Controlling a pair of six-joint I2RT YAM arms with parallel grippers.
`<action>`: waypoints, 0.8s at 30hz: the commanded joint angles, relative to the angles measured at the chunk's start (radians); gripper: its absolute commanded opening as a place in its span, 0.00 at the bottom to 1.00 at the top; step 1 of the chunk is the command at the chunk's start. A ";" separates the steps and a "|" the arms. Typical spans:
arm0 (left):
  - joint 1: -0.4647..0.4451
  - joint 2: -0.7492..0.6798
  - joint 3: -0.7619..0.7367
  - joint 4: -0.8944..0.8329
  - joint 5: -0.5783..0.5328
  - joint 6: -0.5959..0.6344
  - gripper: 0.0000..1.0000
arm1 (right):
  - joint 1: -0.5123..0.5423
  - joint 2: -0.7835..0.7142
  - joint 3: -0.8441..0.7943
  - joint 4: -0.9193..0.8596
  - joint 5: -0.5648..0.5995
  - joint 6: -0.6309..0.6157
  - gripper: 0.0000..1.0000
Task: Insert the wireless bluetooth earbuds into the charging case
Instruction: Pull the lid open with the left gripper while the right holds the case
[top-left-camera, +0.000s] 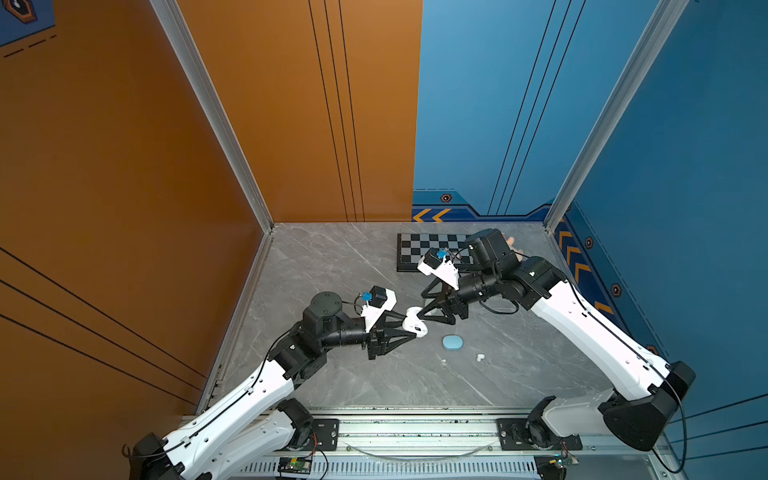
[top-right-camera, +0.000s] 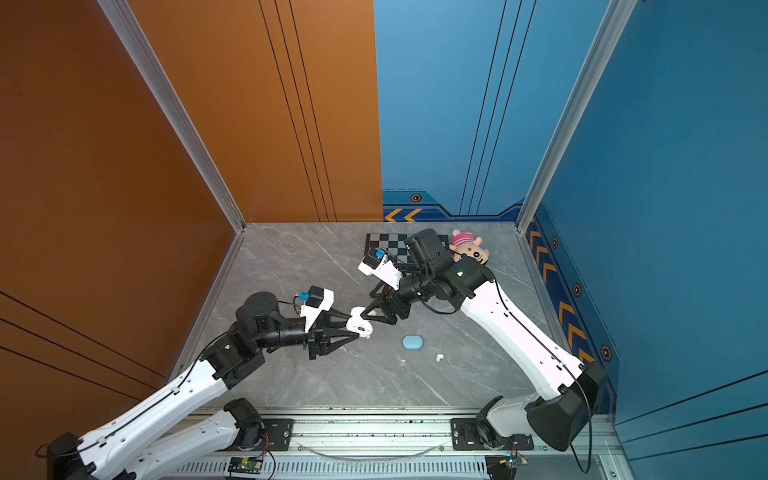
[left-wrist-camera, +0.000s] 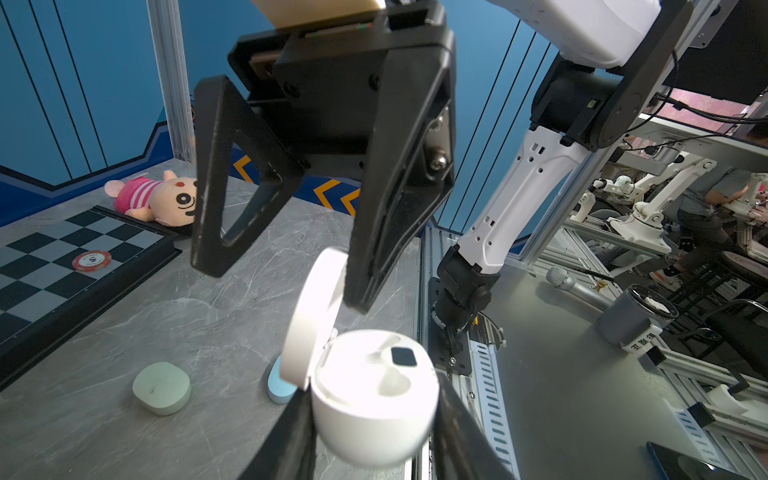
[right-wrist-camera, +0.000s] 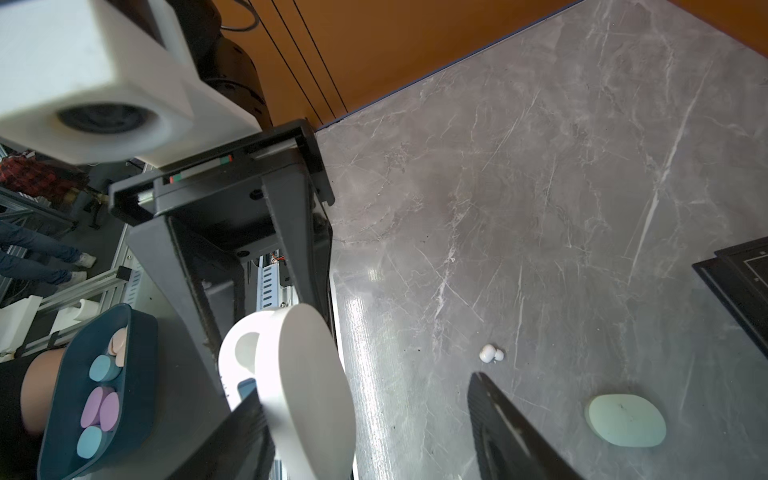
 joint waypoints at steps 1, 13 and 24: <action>-0.014 -0.017 0.002 0.014 0.027 -0.008 0.00 | -0.008 -0.032 -0.025 0.027 0.034 0.002 0.70; -0.015 -0.003 0.032 0.014 0.012 -0.028 0.00 | -0.010 -0.077 -0.099 0.060 0.033 -0.045 0.50; -0.018 0.012 0.048 0.014 0.011 -0.040 0.00 | -0.011 -0.104 -0.119 0.087 0.030 -0.053 0.24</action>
